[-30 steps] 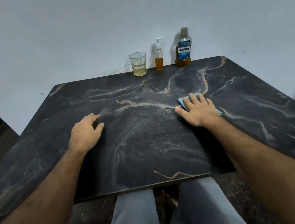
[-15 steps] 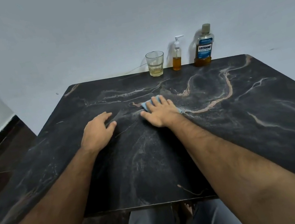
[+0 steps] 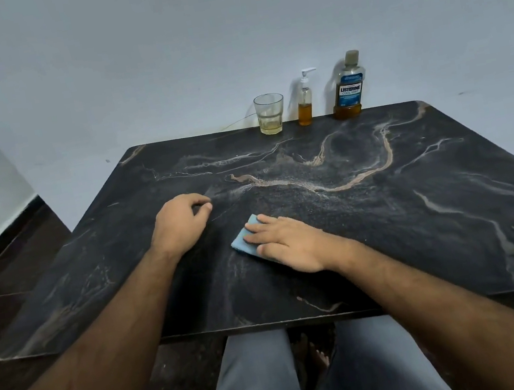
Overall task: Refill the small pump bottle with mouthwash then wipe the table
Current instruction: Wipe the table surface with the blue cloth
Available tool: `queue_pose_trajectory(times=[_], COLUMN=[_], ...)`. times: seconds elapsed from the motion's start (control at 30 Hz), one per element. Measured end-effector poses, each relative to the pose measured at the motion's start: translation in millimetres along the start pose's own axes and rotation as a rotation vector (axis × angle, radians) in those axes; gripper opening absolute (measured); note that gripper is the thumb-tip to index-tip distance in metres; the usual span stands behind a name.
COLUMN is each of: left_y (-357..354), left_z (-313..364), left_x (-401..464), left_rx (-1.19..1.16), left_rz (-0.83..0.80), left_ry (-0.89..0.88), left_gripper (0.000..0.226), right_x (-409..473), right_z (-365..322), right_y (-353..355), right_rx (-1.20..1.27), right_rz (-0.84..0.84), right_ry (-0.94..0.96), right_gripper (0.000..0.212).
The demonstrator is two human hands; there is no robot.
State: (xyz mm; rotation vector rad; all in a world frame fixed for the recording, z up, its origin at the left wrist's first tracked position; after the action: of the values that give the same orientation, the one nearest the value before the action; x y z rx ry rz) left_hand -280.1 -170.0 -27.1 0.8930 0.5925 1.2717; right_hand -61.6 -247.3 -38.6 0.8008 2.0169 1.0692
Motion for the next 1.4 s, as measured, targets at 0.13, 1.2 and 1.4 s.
queue_pose_trajectory(times=[0.13,1.2,1.4], left_y=[-5.7,-6.3,-3.8], left_z=[17.8,102.6,83.4], left_x=[-9.6,-8.6,19.3], left_rx=[0.005,-0.878,-0.97], left_rz=[-0.028,-0.285,-0.316], left_ry=[-0.043,0.043,0.171], left_gripper=[0.015,0.01,0.006], right_x=[-39.2,-82.4,-48.9], right_z=[10.6,40.7,56.3], right_y=[7.3,76.7,62.4], right_rx=[0.348,1.154,1.154], right_rz=[0.052,0.578,0.438], right_ry=[0.056,-0.173,-0.283], right_gripper=[0.03,0.016,0.012])
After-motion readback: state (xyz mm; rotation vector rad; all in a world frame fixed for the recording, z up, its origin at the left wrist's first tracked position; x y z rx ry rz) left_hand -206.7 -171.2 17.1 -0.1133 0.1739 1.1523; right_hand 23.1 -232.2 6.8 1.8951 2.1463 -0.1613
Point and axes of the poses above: each hand's wrist, its own x-axis towards the middle knuckle, its own y-axis out of the back of the hand, z = x × y, the point moved 1 cm from there along x, towards the middle knuckle, and after that the axes turned 13 degrees about -z, right-handed, at the moved point
